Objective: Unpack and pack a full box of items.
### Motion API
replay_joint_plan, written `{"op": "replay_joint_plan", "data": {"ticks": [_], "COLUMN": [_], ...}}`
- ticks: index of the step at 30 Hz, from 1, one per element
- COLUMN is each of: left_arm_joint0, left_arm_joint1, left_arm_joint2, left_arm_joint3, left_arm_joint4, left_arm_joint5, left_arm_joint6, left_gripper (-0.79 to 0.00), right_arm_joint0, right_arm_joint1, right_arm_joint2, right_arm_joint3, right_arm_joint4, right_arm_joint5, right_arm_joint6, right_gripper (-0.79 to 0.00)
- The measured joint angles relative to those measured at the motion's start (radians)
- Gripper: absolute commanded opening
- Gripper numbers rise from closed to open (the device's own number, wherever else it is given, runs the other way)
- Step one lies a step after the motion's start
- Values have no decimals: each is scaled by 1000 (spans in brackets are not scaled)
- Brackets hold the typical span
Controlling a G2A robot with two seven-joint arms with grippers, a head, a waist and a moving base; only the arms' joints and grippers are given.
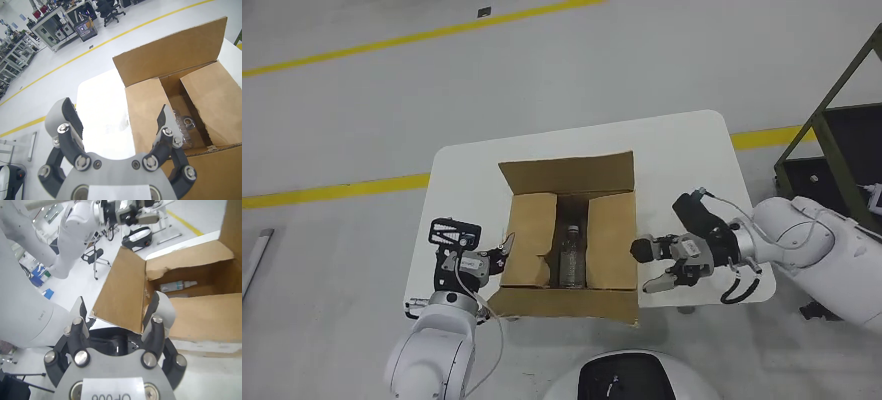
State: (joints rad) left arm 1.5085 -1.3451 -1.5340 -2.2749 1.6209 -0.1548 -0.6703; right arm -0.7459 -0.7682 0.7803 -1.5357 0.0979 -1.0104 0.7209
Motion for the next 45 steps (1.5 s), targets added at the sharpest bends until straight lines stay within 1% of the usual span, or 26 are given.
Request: {"op": "replay_joint_plan", "data": {"ticks": [2,6,10,14,18,24,29,32,35,36,39,42,45], "left_arm_joint0": [-2,-10,-17,-19,-18,-9,-5,-5,-5,-5,-5,-5,-4], "left_arm_joint1": [1,2,3,4,6,8,10,10,10,10,10,10,10], "left_arm_joint2": [0,0,-1,-3,-5,-7,-3,-3,-3,-3,-3,-3,5], "left_arm_joint3": [4,9,13,16,17,15,12,12,12,12,12,12,16], "left_arm_joint4": [1,2,-2,-3,-3,2,5,5,5,5,5,5,10], "left_arm_joint5": [1,5,8,7,5,1,-9,-9,-9,-9,-9,-9,-17], "left_arm_joint6": [1,2,1,-1,-2,-1,4,4,4,4,4,4,11], "left_gripper": [0,0,0,0,0,0,0,0,0,0,0,0,0], "right_arm_joint0": [-9,-16,-2,21,49,82,95,98,70,46,-28,-110,-192], "right_arm_joint1": [-2,-22,-52,-89,-128,-167,-186,-185,-167,-156,-127,-102,-83], "right_arm_joint2": [12,-10,-71,-147,-215,-259,-266,-226,-144,-109,-18,65,130], "right_arm_joint3": [-3,-50,-91,-82,-43,21,52,70,63,48,-3,-63,-123], "right_arm_joint4": [-12,-55,-115,-147,-172,-188,-202,-228,-303,-331,-391,-443,-485], "right_arm_joint5": [22,133,204,223,233,241,251,282,388,436,539,636,720], "right_arm_joint6": [-31,-83,-70,-36,-5,30,36,-26,-146,-196,-293,-363,-404], "right_gripper": [-785,-785,-785,-785,-785,-785,-785,-785,-785,-785,-785,-785,-785]}}
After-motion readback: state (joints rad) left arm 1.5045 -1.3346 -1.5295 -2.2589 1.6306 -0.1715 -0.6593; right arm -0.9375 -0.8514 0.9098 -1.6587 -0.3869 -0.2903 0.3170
